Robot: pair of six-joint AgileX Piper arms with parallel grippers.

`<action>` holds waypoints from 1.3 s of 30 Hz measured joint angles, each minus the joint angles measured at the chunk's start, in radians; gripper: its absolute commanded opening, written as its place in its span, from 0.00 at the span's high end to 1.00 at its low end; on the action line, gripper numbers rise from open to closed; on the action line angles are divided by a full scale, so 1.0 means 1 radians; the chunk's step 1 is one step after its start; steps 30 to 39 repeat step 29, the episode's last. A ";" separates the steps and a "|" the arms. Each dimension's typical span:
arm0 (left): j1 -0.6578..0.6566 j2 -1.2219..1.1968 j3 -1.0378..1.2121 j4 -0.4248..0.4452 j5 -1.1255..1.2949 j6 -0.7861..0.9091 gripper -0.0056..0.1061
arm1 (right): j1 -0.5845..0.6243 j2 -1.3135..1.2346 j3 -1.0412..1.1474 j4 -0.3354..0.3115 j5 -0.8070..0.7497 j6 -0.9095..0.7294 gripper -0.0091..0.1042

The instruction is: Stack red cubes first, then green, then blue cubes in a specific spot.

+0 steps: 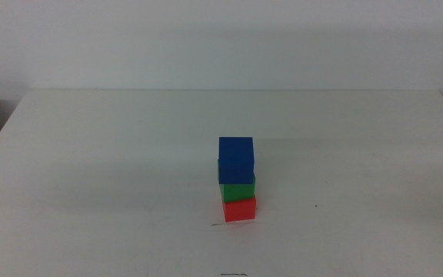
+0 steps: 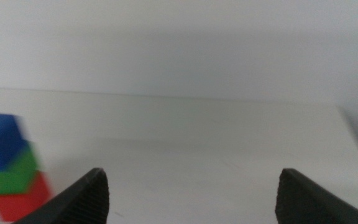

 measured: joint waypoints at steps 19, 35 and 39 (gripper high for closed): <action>0.000 -0.170 0.368 0.011 -0.167 0.000 0.11 | -0.233 -0.280 0.343 0.080 0.020 0.000 0.26; 0.000 -0.198 0.368 0.011 -0.156 0.002 0.11 | -0.233 -0.280 0.343 0.080 0.020 0.000 0.26; 0.000 -0.198 0.368 0.011 -0.156 0.002 0.11 | -0.233 -0.280 0.343 0.080 0.020 0.000 0.26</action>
